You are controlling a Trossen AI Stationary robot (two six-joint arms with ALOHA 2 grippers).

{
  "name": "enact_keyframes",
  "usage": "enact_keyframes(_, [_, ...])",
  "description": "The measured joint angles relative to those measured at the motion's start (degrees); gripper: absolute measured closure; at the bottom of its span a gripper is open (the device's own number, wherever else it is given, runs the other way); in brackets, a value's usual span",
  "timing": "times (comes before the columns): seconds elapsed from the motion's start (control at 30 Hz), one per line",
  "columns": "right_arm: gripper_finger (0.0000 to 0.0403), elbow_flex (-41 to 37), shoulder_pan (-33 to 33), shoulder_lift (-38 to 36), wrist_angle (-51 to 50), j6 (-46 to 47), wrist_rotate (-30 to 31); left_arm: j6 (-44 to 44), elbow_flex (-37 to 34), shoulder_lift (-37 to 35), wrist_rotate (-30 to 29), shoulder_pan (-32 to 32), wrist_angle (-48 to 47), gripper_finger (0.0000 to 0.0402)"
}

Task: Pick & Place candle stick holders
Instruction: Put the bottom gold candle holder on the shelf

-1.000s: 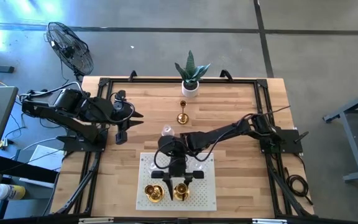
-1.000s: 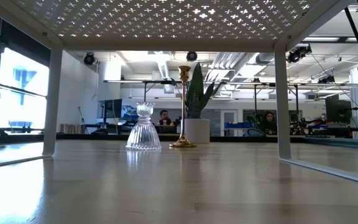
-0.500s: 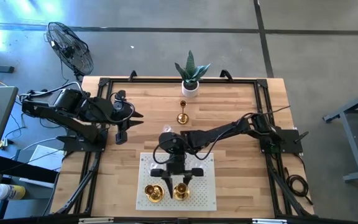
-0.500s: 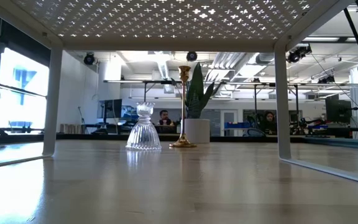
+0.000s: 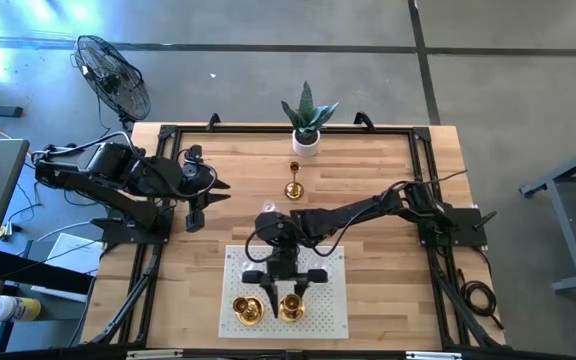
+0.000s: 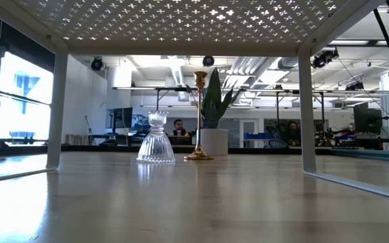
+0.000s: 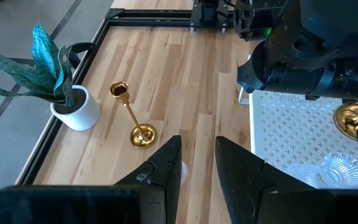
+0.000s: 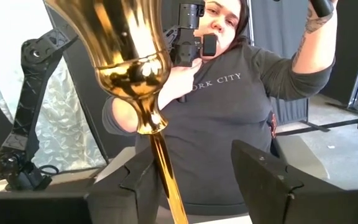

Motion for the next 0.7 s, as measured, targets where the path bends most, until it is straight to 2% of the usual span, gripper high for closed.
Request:
enact_keyframes(0.57, [0.0226, 0.0, -0.1, -0.2, -1.4, -2.0, -0.4, -0.2, -0.1, 0.0, 0.8, 0.0, -0.2, 0.0307])
enact_keyframes(0.7, [0.0226, 0.0, -0.1, -2.4, -7.9, -7.7, 1.4, -0.4, -0.2, 0.0, 0.8, 0.0, -0.4, 0.0307])
